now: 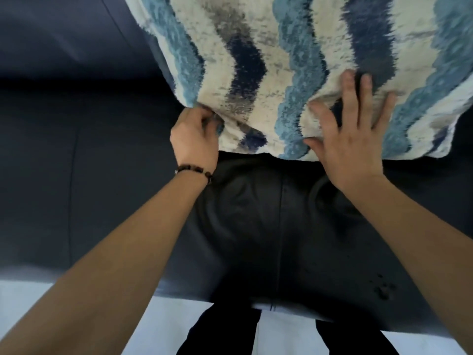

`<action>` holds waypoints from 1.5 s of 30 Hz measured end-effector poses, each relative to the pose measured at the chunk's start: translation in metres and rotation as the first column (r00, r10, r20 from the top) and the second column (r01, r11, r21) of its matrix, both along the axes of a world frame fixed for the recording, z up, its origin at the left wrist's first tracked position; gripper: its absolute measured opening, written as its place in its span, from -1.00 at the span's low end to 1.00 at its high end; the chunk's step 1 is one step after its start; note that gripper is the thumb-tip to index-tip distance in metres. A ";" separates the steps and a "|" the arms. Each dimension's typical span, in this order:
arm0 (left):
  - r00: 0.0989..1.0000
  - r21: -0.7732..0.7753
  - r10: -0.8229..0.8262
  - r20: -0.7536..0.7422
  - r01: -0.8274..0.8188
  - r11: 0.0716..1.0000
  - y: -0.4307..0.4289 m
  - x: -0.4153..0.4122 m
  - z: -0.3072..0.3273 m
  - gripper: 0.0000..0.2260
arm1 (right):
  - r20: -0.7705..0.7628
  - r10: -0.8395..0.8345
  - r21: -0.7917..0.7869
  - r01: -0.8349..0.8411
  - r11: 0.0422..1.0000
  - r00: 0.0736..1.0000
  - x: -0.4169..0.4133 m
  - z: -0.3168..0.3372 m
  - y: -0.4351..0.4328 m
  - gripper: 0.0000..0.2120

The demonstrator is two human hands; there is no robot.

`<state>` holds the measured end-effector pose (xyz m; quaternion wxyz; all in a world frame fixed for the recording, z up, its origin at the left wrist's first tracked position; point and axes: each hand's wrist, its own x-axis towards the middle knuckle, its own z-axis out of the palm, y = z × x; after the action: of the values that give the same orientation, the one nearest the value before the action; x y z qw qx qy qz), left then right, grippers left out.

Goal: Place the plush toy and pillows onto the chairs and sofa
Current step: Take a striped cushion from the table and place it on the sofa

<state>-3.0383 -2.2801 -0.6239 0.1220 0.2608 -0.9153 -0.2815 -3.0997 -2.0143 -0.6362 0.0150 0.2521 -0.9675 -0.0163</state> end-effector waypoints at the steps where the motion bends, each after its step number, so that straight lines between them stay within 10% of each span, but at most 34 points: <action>1: 0.996 -0.004 -0.040 -0.084 0.040 0.999 -0.002 0.015 0.000 -0.95 | -0.008 -0.026 -0.003 0.026 1.000 1.000 0.000 -0.001 -0.001 -0.44; 11: 0.993 -0.172 -0.115 0.040 0.121 0.978 -0.001 0.038 -0.012 -0.78 | -0.008 -0.058 -0.026 0.058 0.998 0.998 0.014 0.000 -0.028 -0.34; 17: 0.913 -0.610 -0.299 0.277 0.407 0.679 -0.001 -0.035 0.024 -0.17 | -0.081 0.312 0.074 -0.306 0.949 0.947 -0.023 0.010 -0.018 0.03; 26: 0.931 -0.575 -0.171 0.324 0.337 0.746 -0.013 -0.083 0.050 -0.12 | -0.130 0.114 0.103 -0.101 0.990 0.985 -0.038 0.021 -0.002 0.07; 31: 0.671 -0.592 -0.629 0.393 0.708 0.385 0.017 -0.031 0.010 0.06 | -0.095 0.307 0.102 -0.298 0.949 0.947 -0.027 0.003 0.003 0.16; 35: 0.776 -0.558 -0.431 0.460 0.631 0.539 -0.015 -0.040 0.002 0.24 | -0.052 0.239 0.155 -0.229 0.961 0.970 -0.058 0.012 0.073 0.13; 39: 0.735 -0.577 -0.454 0.504 0.678 0.456 -0.020 -0.037 0.007 0.24 | -0.032 -0.051 0.236 0.057 0.970 0.998 -0.053 0.030 0.149 0.09; 45: 0.787 -0.596 -0.462 0.409 0.614 0.517 -0.005 -0.049 0.049 0.21 | 0.004 0.128 0.176 -0.127 0.976 0.992 -0.055 0.061 0.091 0.25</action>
<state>-3.0877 -2.2847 -0.5750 0.0260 -0.0772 -0.9924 0.0927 -3.1549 -1.9235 -0.5751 -0.0025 0.3140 -0.9440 -0.1015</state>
